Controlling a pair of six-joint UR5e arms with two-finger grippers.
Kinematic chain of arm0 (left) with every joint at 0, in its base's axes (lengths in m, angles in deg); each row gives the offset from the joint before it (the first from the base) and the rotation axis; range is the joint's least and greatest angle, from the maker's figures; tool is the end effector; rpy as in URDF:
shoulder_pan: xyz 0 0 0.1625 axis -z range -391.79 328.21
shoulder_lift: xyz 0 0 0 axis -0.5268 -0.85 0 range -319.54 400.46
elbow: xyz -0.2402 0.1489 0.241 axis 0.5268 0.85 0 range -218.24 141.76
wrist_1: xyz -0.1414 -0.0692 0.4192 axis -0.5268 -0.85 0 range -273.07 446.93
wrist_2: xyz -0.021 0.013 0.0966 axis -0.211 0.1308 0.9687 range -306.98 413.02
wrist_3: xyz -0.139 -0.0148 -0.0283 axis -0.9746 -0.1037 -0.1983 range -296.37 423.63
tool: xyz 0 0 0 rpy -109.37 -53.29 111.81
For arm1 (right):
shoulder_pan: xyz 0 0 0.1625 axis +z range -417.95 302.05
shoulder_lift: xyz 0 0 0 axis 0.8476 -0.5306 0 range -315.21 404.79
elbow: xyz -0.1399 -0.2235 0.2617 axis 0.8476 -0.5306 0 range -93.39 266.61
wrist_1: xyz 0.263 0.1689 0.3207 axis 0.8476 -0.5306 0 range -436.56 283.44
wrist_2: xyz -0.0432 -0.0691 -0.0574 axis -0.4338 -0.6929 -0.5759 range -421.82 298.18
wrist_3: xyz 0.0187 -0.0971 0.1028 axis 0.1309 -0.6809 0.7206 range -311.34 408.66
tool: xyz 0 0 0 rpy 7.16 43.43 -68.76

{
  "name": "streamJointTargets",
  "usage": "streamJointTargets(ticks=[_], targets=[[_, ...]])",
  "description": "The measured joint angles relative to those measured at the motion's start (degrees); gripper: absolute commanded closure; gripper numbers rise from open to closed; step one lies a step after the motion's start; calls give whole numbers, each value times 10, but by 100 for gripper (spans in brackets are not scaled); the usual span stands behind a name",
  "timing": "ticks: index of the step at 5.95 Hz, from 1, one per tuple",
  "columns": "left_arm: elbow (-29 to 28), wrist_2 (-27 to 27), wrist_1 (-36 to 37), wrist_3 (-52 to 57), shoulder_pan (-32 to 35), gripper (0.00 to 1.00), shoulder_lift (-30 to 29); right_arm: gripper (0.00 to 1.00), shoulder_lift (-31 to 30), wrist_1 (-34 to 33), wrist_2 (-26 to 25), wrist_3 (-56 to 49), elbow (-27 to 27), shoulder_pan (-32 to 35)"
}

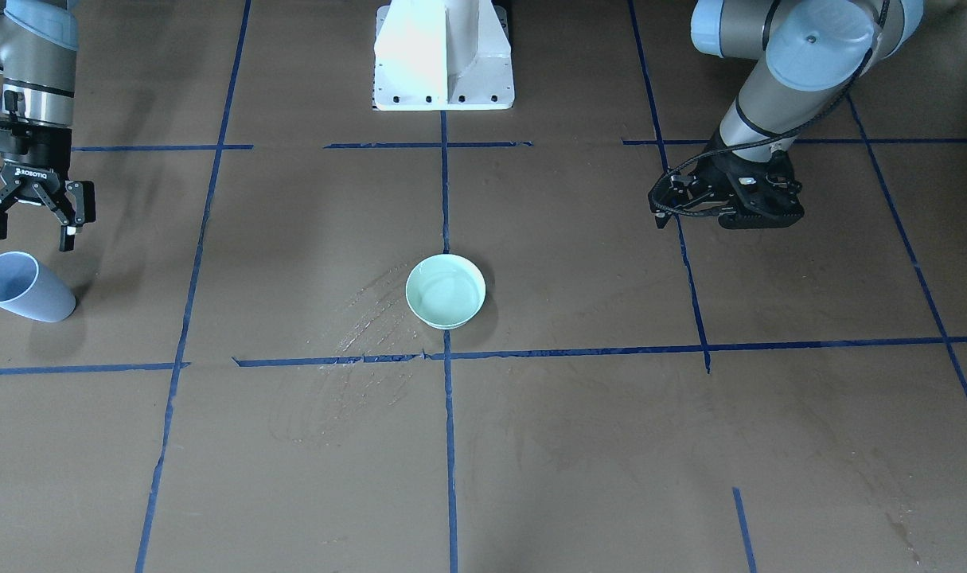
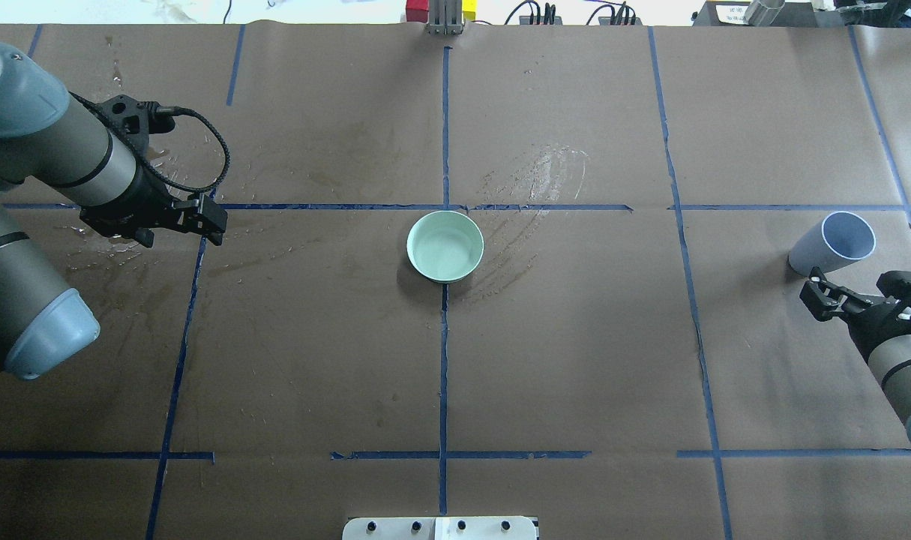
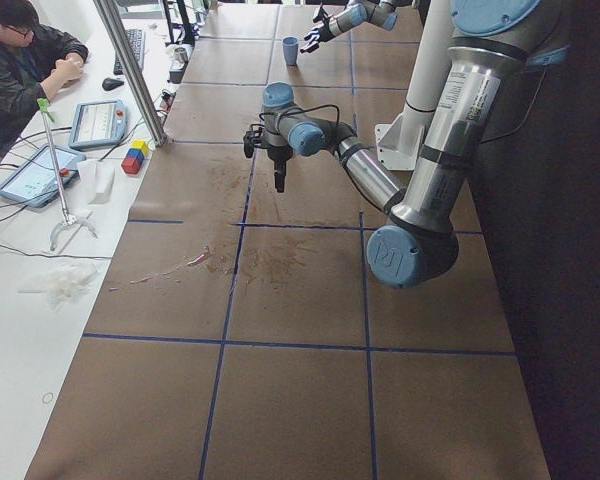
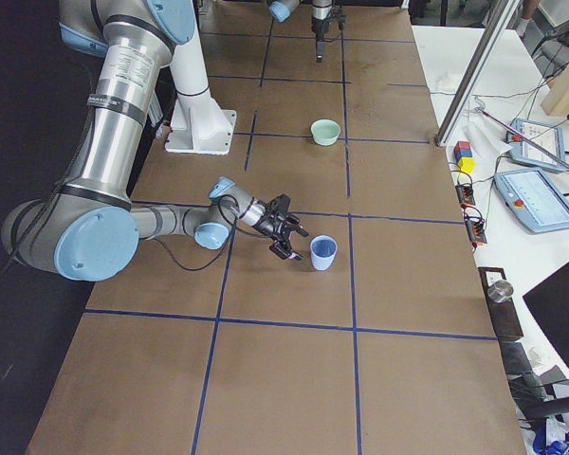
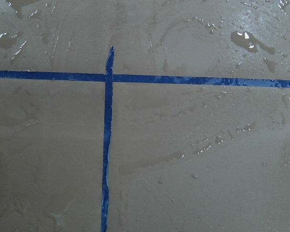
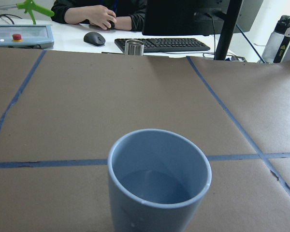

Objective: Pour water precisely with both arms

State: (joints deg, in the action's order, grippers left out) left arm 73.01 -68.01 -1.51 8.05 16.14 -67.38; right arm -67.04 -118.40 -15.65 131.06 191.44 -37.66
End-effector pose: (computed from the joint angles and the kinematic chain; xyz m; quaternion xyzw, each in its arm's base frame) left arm 0.3570 -0.4847 0.2827 0.0134 0.4000 -0.0219 0.9161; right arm -0.3218 -0.3665 0.5713 0.4177 -0.2323 0.2264 0.8487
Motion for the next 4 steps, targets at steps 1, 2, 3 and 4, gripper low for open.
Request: streamJointTargets(ticks=[1,2,3,4], targets=[[1,0,0,0,0,0,0,0,17,5,-27,5,-22,-5],[2,0,0,0,0,0,0,0,35,15,-48,7,-49,-9],[3,-1,0,0,0,0,0,0,49,22,-65,7,-69,-12],[3,-1,0,0,1,0,0,0,56,25,-79,7,-81,-13]])
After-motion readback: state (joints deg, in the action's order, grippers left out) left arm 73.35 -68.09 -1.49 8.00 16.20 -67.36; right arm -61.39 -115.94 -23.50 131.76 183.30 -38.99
